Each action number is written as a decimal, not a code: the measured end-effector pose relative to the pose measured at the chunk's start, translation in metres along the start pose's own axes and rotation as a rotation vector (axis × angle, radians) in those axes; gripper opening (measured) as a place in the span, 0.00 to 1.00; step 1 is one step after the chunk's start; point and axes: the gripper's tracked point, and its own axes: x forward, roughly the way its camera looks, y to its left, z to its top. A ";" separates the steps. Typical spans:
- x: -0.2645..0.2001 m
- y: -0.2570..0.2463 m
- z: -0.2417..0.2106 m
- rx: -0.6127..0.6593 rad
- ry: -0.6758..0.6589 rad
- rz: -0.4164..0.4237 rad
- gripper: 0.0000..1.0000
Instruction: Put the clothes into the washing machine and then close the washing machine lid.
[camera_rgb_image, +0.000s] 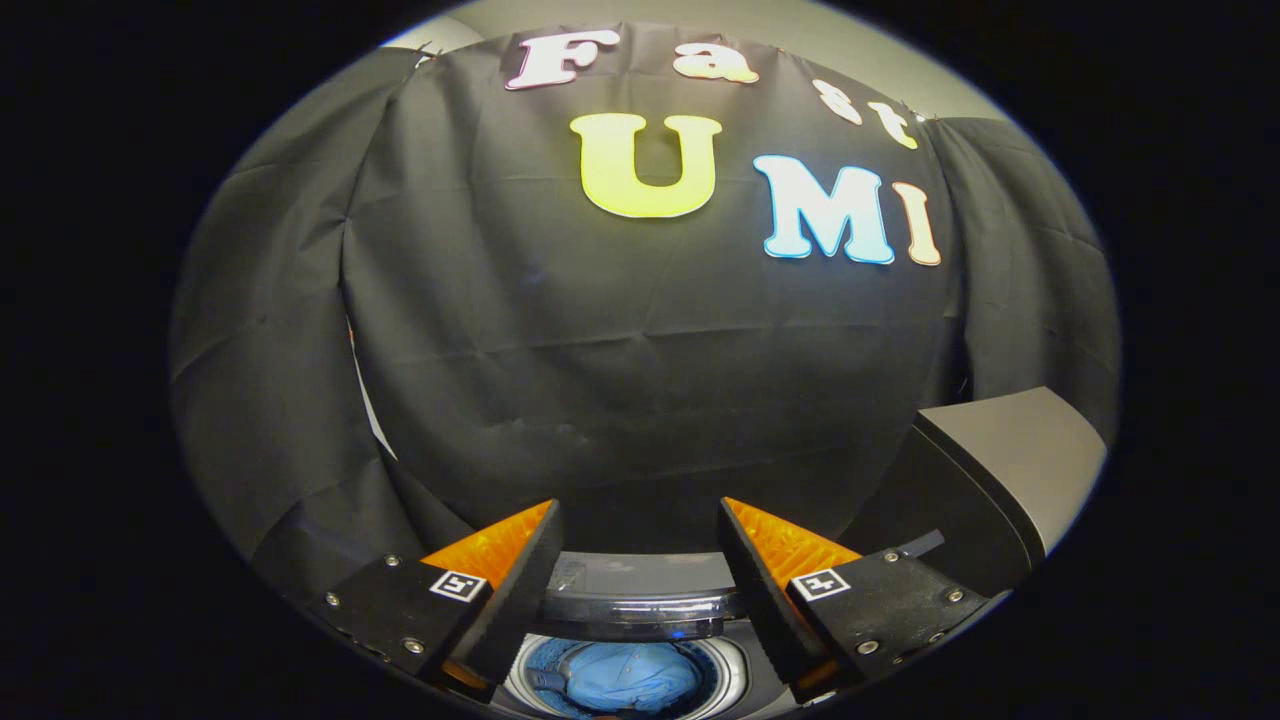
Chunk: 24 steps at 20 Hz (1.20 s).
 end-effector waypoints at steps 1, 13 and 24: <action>-0.003 0.000 -0.002 0.000 -0.004 0.005 0.95; -0.057 -0.001 -0.071 -0.005 0.033 -0.002 0.94; -0.104 0.011 -0.117 0.061 0.020 -0.014 0.94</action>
